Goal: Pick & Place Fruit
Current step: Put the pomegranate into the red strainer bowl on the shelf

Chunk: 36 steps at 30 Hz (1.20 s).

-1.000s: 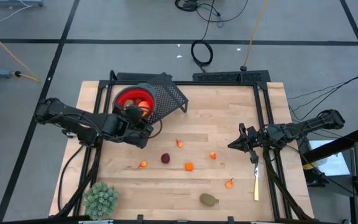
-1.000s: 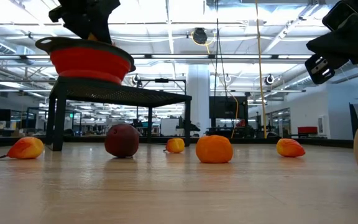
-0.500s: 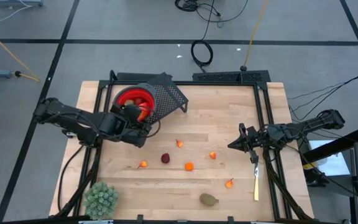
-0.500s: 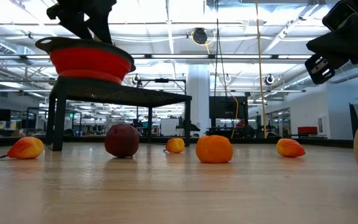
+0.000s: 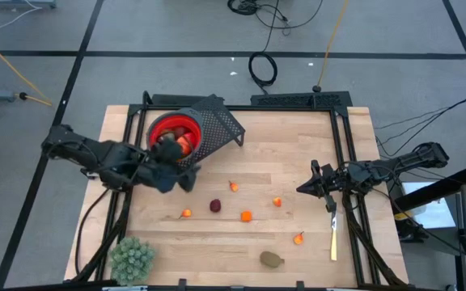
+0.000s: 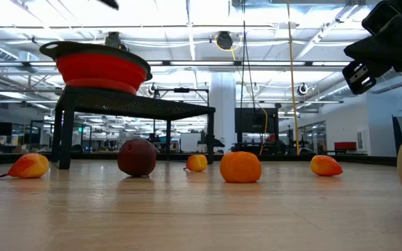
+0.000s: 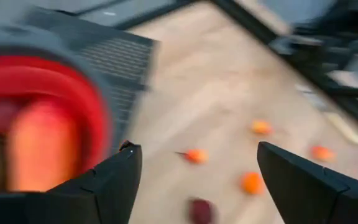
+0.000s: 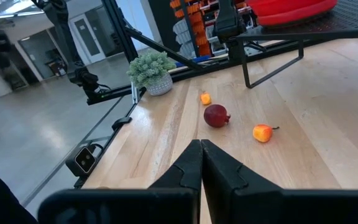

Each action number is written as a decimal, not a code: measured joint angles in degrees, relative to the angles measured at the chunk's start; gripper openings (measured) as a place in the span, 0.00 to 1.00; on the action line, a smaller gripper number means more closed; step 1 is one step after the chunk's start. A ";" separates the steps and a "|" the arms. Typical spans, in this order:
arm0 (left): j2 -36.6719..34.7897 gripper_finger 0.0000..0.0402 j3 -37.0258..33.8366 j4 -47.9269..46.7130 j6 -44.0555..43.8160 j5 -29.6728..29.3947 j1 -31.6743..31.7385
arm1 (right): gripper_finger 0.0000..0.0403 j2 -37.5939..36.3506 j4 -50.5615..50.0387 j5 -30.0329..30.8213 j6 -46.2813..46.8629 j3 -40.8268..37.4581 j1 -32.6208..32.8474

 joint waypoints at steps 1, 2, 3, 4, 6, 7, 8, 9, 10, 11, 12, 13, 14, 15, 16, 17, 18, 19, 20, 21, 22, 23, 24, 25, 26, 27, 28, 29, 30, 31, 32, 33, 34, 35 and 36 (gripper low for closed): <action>0.03 0.76 -0.02 1.83 -0.01 0.56 -1.13 | 0.00 0.01 -0.02 0.00 -0.01 0.00 -0.02; 0.02 0.75 -0.02 3.67 -0.02 1.17 -2.20 | 0.00 -0.01 0.00 0.00 -0.05 0.00 -0.02; 0.01 0.73 -0.02 5.47 -0.19 1.53 -3.37 | 0.00 0.01 0.00 0.00 -0.07 0.00 0.00; 0.20 0.72 -0.01 7.34 -0.43 1.72 -4.46 | 0.00 0.00 0.00 0.00 -0.13 0.00 0.00; 0.80 0.70 -0.02 10.95 -0.56 1.84 -6.56 | 0.00 0.00 -0.02 0.00 -0.16 0.00 -0.02; 1.24 0.69 -0.02 12.68 -0.58 2.00 -7.60 | 0.00 0.00 -0.02 -0.01 -0.18 0.00 -0.01; 1.72 0.69 -0.02 14.46 -0.61 2.32 -8.37 | 0.00 0.00 -0.02 0.00 -0.18 0.00 -0.01; 2.23 0.68 -0.02 16.35 -0.63 2.55 -9.04 | 0.00 0.01 -0.04 -0.01 -0.20 0.00 0.00; 2.84 0.68 -0.02 18.06 -0.68 2.76 -9.72 | 0.00 0.01 -0.04 -0.02 -0.19 0.00 -0.01; 3.56 0.67 -0.02 19.50 -0.94 2.78 -10.41 | 0.00 0.01 -0.05 -0.02 -0.20 0.00 0.00; 4.38 0.67 -0.02 20.86 -1.31 2.85 -11.00 | 0.00 -0.01 -0.08 -0.02 -0.20 0.00 -0.01; 5.26 0.66 -0.02 22.12 -1.84 2.93 -11.47 | 0.00 0.01 -0.15 -0.02 -0.20 0.00 0.00; 6.30 0.65 -0.02 23.34 -2.16 3.12 -11.77 | 0.00 0.01 -0.28 -0.02 -0.20 0.00 0.00; 7.25 0.65 -0.02 24.35 -2.50 3.45 -12.02 | 0.00 0.01 -0.31 -0.04 -0.20 0.00 -0.01; 8.18 0.64 -0.02 24.99 -3.03 4.08 -12.25 | 0.00 0.01 -0.31 -0.04 -0.20 0.00 -0.01; 9.12 0.64 -0.03 25.35 -4.00 4.65 -12.36 | 0.00 0.00 -0.31 -0.08 -0.20 0.00 -0.02; 10.03 0.63 -0.04 25.66 -5.34 5.27 -12.37 | 0.00 0.00 -0.31 -0.11 -0.20 0.00 -0.01; 10.97 0.63 -0.04 25.97 -6.84 5.81 -12.35 | 0.00 -0.01 -0.33 -0.11 -0.20 0.00 -0.02; 11.95 0.62 -0.04 25.98 -8.49 6.29 -12.23 | 0.00 0.01 -0.33 -0.13 -0.20 0.00 0.00; 12.84 0.62 -0.06 25.76 -10.13 6.65 -12.19 | 0.00 0.01 -0.33 -0.14 -0.20 0.00 -0.02; 13.81 0.61 -0.07 25.69 -11.76 7.09 -12.14 | 0.00 -0.01 -0.33 -0.17 -0.21 0.00 0.00; 14.60 0.61 -0.07 25.67 -13.10 7.48 -12.13 | 0.00 0.01 -0.33 -0.17 -0.20 0.00 0.00; 15.40 0.60 -0.07 25.66 -14.34 7.93 -12.04 | 0.00 0.01 -0.37 -0.17 -0.22 0.00 0.00; 16.13 0.60 -0.07 25.68 -15.54 8.61 -11.89 | 0.00 -0.01 -0.39 -0.17 -0.23 0.00 -0.01; 16.77 0.59 -0.07 25.53 -16.78 9.27 -11.77 | 0.00 0.00 -0.42 -0.20 -0.24 0.00 -0.01; 17.41 0.59 -0.07 25.24 -18.14 9.99 -11.76 | 0.00 0.01 -0.46 -0.17 -0.33 0.00 -0.01; 18.00 0.58 -0.07 24.92 -19.40 10.77 -11.71 | 0.00 0.01 -0.46 -0.19 -0.47 0.00 -0.02; 18.59 0.58 -0.07 24.41 -20.43 11.38 -11.54 | 0.00 0.01 -0.46 -0.20 -0.54 0.00 0.00; 19.25 0.57 -0.07 23.80 -21.54 12.19 -11.36 | 0.00 0.00 -0.46 -0.20 -0.66 0.00 0.00; 19.77 0.57 -0.07 22.92 -22.61 12.87 -11.21 | 0.00 0.01 -0.46 -0.20 -0.66 0.00 0.00; 20.31 0.56 -0.07 21.77 -23.74 13.61 -11.09 | 0.00 0.01 -0.46 -0.20 -0.64 0.00 0.00; 20.87 0.56 -0.07 20.70 -24.97 14.38 -10.83 | 0.00 0.01 -0.46 -0.20 -0.66 0.00 0.00; 21.38 0.55 -0.07 19.80 -26.29 15.02 -10.61 | 0.00 -0.01 -0.46 -0.20 -0.66 0.00 0.00; 21.91 0.55 -0.07 18.62 -27.77 15.57 -10.38 | 0.00 0.01 -0.46 -0.22 -0.66 0.00 -0.01; 22.37 0.54 -0.07 17.24 -29.28 16.19 -10.16 | 0.00 0.01 -0.46 -0.21 -0.66 0.00 0.00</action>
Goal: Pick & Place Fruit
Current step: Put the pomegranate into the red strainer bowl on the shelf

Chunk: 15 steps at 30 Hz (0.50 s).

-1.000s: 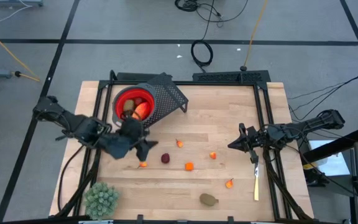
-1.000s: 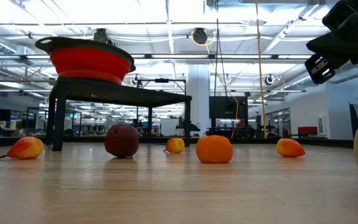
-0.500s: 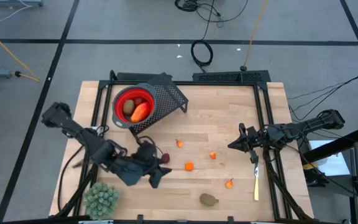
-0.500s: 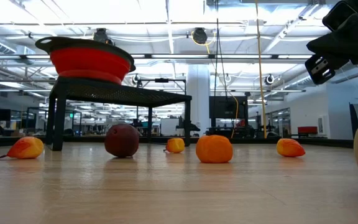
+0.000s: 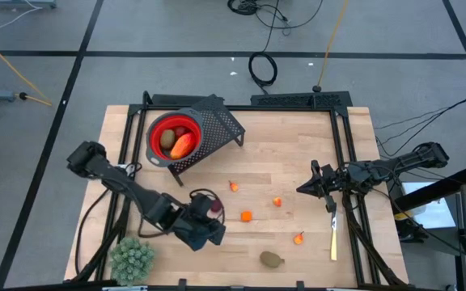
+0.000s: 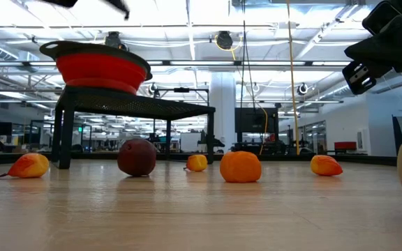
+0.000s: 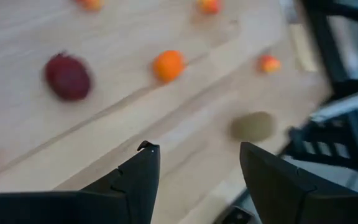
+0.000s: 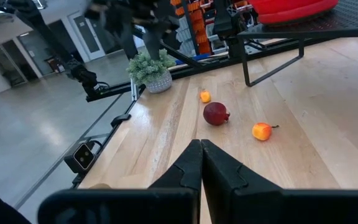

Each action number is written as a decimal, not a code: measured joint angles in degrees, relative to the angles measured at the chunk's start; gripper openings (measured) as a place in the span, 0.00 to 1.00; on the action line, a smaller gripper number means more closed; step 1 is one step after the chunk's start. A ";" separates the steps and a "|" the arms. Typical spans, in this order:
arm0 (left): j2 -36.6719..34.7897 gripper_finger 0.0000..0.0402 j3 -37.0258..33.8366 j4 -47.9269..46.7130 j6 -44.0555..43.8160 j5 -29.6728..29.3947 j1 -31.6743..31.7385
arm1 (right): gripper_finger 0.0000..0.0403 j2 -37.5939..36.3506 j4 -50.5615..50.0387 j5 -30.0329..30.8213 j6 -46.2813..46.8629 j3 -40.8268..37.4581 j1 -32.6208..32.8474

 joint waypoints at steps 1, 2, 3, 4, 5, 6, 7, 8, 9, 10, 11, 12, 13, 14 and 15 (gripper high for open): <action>0.45 0.54 0.00 -1.21 -1.53 0.46 0.15 | 0.00 0.00 0.00 -0.01 0.00 0.00 -0.01; 0.98 0.53 0.00 -2.08 -3.01 0.64 0.38 | 0.00 -0.01 0.00 -0.01 -0.01 0.00 -0.01; 1.32 0.53 0.00 -2.88 -4.56 0.75 0.59 | 0.00 0.00 -0.01 -0.01 0.00 0.00 0.00; 1.69 0.53 0.00 -3.89 -6.01 0.81 0.68 | 0.00 0.00 -0.02 -0.01 -0.01 0.00 -0.02; 2.06 0.53 0.00 -4.87 -7.34 0.89 0.78 | 0.00 -0.02 -0.02 -0.01 -0.01 0.00 0.00; 2.41 0.53 0.00 -5.54 -8.69 0.78 0.95 | 0.00 -0.02 -0.02 -0.01 0.00 0.00 -0.01; 2.97 0.53 0.00 -5.80 -9.82 0.58 1.16 | 0.00 0.00 -0.04 -0.03 -0.01 0.00 0.00; 3.41 0.53 0.00 -6.18 -10.88 0.39 1.33 | 0.00 0.00 -0.04 -0.01 -0.01 0.00 -0.02; 3.93 0.53 0.00 -6.59 -11.77 0.26 1.55 | 0.00 -0.02 -0.04 -0.01 -0.17 0.00 0.00; 4.45 0.53 0.00 -7.02 -12.12 0.24 1.87 | 0.00 -0.01 -0.04 -0.03 -0.60 0.00 -0.01; 5.13 0.53 0.00 -7.12 -12.33 0.24 2.25 | 0.00 0.00 -0.04 -0.01 -0.93 0.00 -0.01; 5.70 0.53 0.00 -7.01 -12.37 0.24 2.58 | 0.00 -0.01 -0.04 -0.01 -1.06 0.00 -0.01; 6.38 0.53 0.00 -6.94 -12.38 0.24 2.80 | 0.00 -0.01 -0.04 -0.01 -1.06 0.00 -0.02; 7.12 0.53 0.00 -6.85 -12.38 0.23 3.14 | 0.00 -0.02 -0.04 -0.03 -1.08 0.00 0.00; 7.89 0.53 0.00 -6.76 -12.41 0.21 3.42 | 0.00 -0.01 -0.04 -0.03 -1.08 0.00 0.00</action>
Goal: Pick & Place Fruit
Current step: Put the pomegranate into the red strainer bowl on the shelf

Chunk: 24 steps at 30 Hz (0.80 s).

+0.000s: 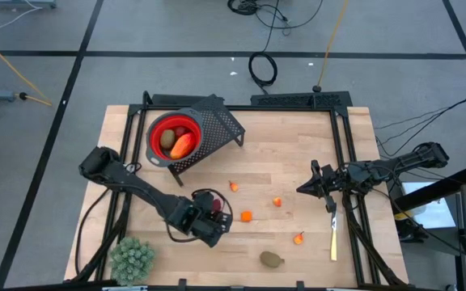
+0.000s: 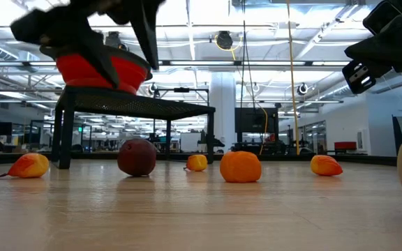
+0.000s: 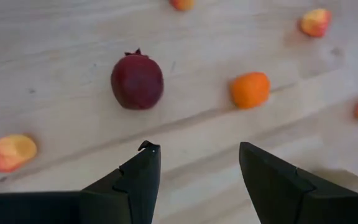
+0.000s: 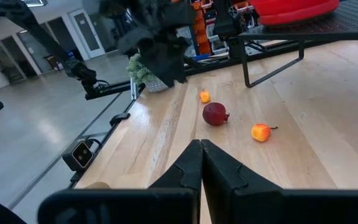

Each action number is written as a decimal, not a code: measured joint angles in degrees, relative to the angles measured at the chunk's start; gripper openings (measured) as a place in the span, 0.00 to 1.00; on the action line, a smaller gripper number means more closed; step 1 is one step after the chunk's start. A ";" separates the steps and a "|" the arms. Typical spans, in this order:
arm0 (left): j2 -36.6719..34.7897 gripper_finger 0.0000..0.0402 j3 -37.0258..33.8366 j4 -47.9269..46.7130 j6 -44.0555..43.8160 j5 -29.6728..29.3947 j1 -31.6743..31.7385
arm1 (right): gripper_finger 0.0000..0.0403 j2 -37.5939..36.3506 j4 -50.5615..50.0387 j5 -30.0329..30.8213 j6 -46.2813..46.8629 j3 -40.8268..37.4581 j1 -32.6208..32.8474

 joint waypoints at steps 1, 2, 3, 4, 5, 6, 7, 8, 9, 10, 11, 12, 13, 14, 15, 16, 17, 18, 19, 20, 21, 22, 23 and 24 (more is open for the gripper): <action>0.61 0.53 0.00 0.01 -0.02 0.02 0.21 | 0.00 0.01 0.00 0.00 0.00 0.00 0.00; 1.31 0.53 0.00 -0.05 -0.02 0.00 0.45 | 0.00 0.00 0.00 0.02 0.00 0.00 -0.02; 2.05 0.53 0.00 -0.05 -0.08 -0.01 0.64 | 0.00 -0.01 0.00 0.02 0.00 0.00 -0.02; 2.76 0.53 0.00 -0.14 -0.08 -0.21 0.81 | 0.00 -0.01 0.00 0.00 0.00 0.00 -0.01; 3.54 0.53 0.00 -0.32 -0.08 -0.41 0.97 | 0.00 0.01 0.00 0.00 0.00 0.00 -0.01; 4.31 0.53 0.00 -0.41 -0.10 -0.57 1.13 | 0.00 0.01 -0.02 0.00 0.00 0.00 -0.01; 4.91 0.53 -0.02 -0.51 -0.10 -0.63 1.33 | 0.00 -0.01 0.00 0.00 0.00 0.00 -0.01; 5.55 0.53 -0.02 -0.55 -0.11 -0.61 1.52 | 0.00 -0.01 0.00 0.00 0.00 0.00 0.00; 5.95 0.53 -0.02 -0.53 -0.13 -0.58 1.73 | 0.00 0.01 0.00 0.00 0.03 0.00 0.00; 6.27 0.53 -0.02 -0.55 -0.13 -0.39 1.83 | 0.00 0.01 0.00 0.00 0.07 0.00 -0.02; 6.47 0.53 -0.02 -0.55 -0.13 -0.33 1.87 | 0.00 0.01 0.00 0.00 0.07 0.00 0.00; 6.64 0.53 -0.02 -0.48 -0.13 -0.37 1.91 | 0.00 0.01 0.00 0.00 0.08 0.00 0.00; 6.67 0.53 -0.02 -0.46 -0.14 -0.37 2.03 | 0.00 0.00 0.00 0.00 0.10 0.00 0.00; 6.68 0.53 -0.02 -0.53 -0.26 -0.42 2.07 | 0.00 0.01 0.00 0.00 0.09 0.00 -0.01; 6.68 0.53 -0.02 -0.55 -0.32 -0.40 2.07 | 0.00 0.01 0.00 0.00 0.07 0.00 -0.01; 6.68 0.53 -0.02 -0.55 -0.32 -0.46 2.08 | 0.00 0.01 0.00 0.00 0.06 0.00 -0.02; 6.68 0.53 -0.02 -0.55 -0.32 -0.55 2.16 | 0.00 0.01 0.00 0.00 0.04 0.00 -0.02; 6.68 0.53 -0.02 -0.62 -0.32 -0.61 2.20 | 0.00 0.01 -0.02 0.00 0.02 0.00 0.00; 6.68 0.53 -0.02 -0.68 -0.32 -0.59 2.20 | 0.00 0.01 -0.02 0.00 0.02 0.00 0.00; 6.68 0.53 -0.02 -0.75 -0.32 -0.59 2.23 | 0.00 0.01 0.00 0.00 0.04 0.00 -0.02; 6.68 0.53 -0.02 -0.76 -0.38 -0.59 2.24 | 0.00 0.01 -0.01 0.00 0.02 0.00 -0.01; 6.68 0.53 -0.02 -0.79 -0.39 -0.61 2.23 | 0.00 0.01 -0.01 0.00 0.02 0.00 0.00; 6.68 0.53 -0.02 -0.88 -0.39 -0.61 2.22 | 0.00 0.01 -0.01 0.00 0.02 0.00 -0.01; 6.68 0.53 -0.02 -1.12 -0.39 -0.61 2.22 | 0.00 -0.01 -0.02 0.00 0.02 0.00 0.00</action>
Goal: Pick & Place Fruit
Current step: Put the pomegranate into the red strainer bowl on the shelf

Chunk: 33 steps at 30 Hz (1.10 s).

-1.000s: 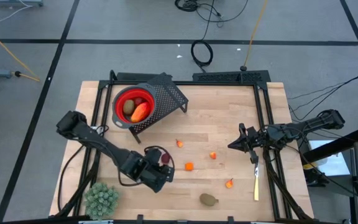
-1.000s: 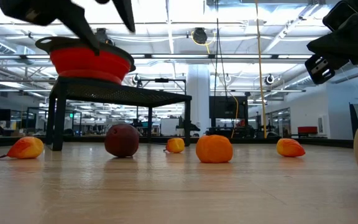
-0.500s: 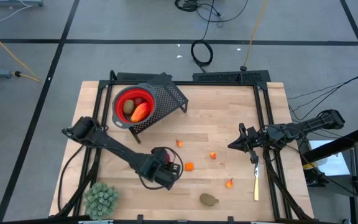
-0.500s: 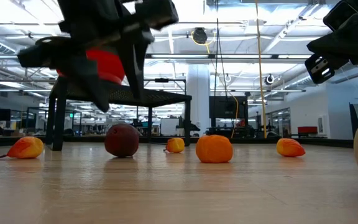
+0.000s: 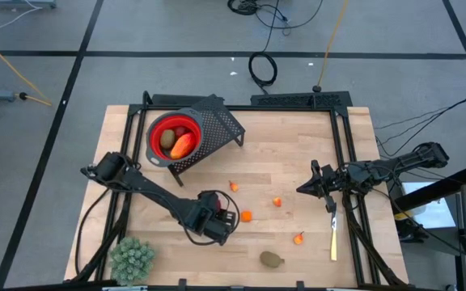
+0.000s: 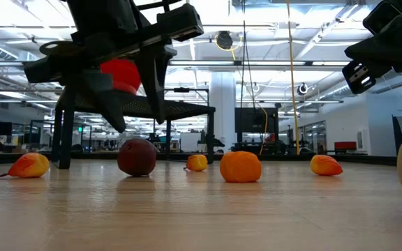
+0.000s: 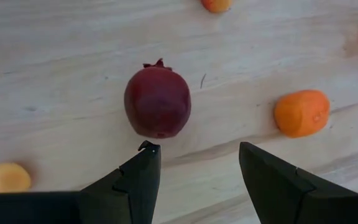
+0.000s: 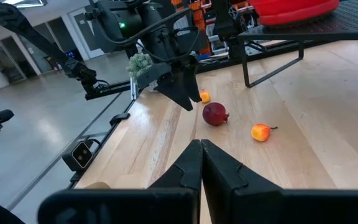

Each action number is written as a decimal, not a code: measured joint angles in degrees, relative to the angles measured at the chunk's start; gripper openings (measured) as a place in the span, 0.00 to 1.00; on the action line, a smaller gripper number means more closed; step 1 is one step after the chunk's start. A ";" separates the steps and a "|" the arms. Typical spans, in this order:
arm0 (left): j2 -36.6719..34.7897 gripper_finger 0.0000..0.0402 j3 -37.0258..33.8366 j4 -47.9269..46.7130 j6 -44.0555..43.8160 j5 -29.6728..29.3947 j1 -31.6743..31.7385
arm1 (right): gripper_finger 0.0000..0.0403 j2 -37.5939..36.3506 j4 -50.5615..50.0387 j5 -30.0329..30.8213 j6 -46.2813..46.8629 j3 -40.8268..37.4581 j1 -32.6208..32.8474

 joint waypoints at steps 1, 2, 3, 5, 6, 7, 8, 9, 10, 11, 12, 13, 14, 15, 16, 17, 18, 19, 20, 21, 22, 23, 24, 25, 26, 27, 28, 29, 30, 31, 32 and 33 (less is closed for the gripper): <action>0.00 0.53 0.00 -0.16 0.00 -0.02 0.00 | 0.00 0.02 0.00 0.00 0.00 0.00 0.00; 0.00 0.53 0.00 -0.17 -0.02 -0.02 0.00 | 0.00 0.02 0.02 0.00 0.00 0.00 -0.01; 0.00 0.53 0.00 -0.15 -0.04 -0.02 -0.04 | 0.00 0.02 0.00 0.00 0.00 0.00 0.00; 0.00 0.53 0.00 -0.15 -0.09 -0.46 -0.04 | 0.00 0.02 0.00 0.00 0.00 0.00 -0.02; 0.00 0.53 0.00 -0.16 -0.12 -0.86 -0.04 | 0.00 0.02 0.01 0.00 0.00 0.00 -0.02; 0.00 0.53 0.00 -0.16 -0.13 -1.09 -0.04 | 0.00 0.02 0.02 0.00 0.00 0.00 0.00; 0.00 0.53 0.00 -0.15 -0.13 -1.12 -0.04 | 0.00 0.02 0.02 0.00 0.00 0.00 0.00; 0.00 0.53 0.00 -0.17 -0.02 -1.23 -0.04 | 0.00 0.02 0.00 0.00 0.00 0.00 -0.02; 0.00 0.53 0.00 -0.13 0.13 -1.27 -0.04 | 0.00 0.02 0.01 0.00 0.00 0.00 0.00; 0.00 0.53 0.00 -0.03 0.19 -1.06 -0.04 | 0.00 0.02 0.02 0.00 0.00 0.00 -0.02; 0.00 0.53 0.00 0.02 0.25 -0.83 -0.04 | 0.00 0.01 0.01 0.00 0.00 0.00 -0.01; 0.00 0.53 0.00 0.02 0.26 -0.72 -0.04 | 0.00 0.02 0.00 0.00 0.00 0.00 0.00; 0.00 0.53 0.00 0.02 0.26 -0.64 -0.04 | 0.00 0.02 0.01 0.00 0.00 0.00 -0.01; 0.00 0.53 0.00 0.02 0.22 -0.61 -0.04 | 0.00 0.02 0.00 0.00 0.00 0.00 0.00; 0.00 0.53 0.00 0.05 -0.01 -0.61 -0.04 | 0.00 0.02 0.02 0.00 0.00 0.00 -0.01; 0.00 0.53 0.00 0.05 -0.12 -0.61 -0.04 | 0.00 0.02 0.02 0.00 0.00 0.00 0.00; 0.00 0.53 0.00 0.07 -0.15 -0.59 -0.04 | 0.00 0.02 0.01 0.00 0.00 0.00 -0.01; 0.00 0.53 0.00 0.09 -0.09 -0.61 -0.04 | 0.00 0.02 0.00 0.00 0.00 0.00 0.00; 0.00 0.53 0.00 0.09 0.13 -0.66 -0.04 | 0.00 0.02 0.01 0.00 0.00 0.00 0.00; 0.00 0.53 0.00 0.08 0.27 -0.77 -0.04 | 0.00 0.02 0.01 -0.01 -0.01 0.00 -0.01; 0.00 0.53 0.00 0.07 0.28 -0.90 -0.04 | 0.00 0.02 0.00 0.00 0.00 0.00 -0.01; 0.00 0.53 0.00 0.05 0.28 -0.98 -0.04 | 0.00 0.02 0.00 0.00 0.00 0.00 0.00; 0.00 0.53 0.00 -0.01 0.31 -1.05 -0.04 | 0.00 0.02 0.00 -0.01 -0.01 0.00 0.00; 0.00 0.53 0.00 -0.11 0.31 -1.05 -0.04 | 0.00 0.02 0.00 0.00 -0.01 0.00 0.00; 0.00 0.53 0.00 -0.26 0.31 -1.05 -0.04 | 0.00 0.02 0.00 0.00 0.00 0.00 -0.02; 0.00 0.53 0.00 -0.47 0.32 -1.07 -0.04 | 0.00 0.02 0.01 0.00 -0.01 0.00 -0.01; 0.00 0.53 0.00 -0.75 0.38 -1.07 -0.04 | 0.00 0.02 0.00 0.00 0.00 0.00 -0.02; 0.00 0.53 0.00 -1.15 0.44 -1.07 -0.04 | 0.00 0.02 0.00 0.00 0.00 0.00 -0.02; 0.00 0.53 0.00 -1.59 0.45 -1.07 -0.04 | 0.00 0.02 0.00 0.00 0.00 0.00 -0.02; 0.00 0.54 0.00 -2.07 0.45 -1.07 -0.04 | 0.00 0.02 0.00 -0.02 0.00 0.00 0.00; 0.00 0.54 0.00 -2.56 0.44 -1.07 -0.04 | 0.00 0.02 0.00 -0.01 -0.01 0.00 -0.02; 0.00 0.55 0.00 -2.85 0.44 -1.07 -0.04 | 0.00 0.02 0.00 -0.01 -0.01 0.00 0.00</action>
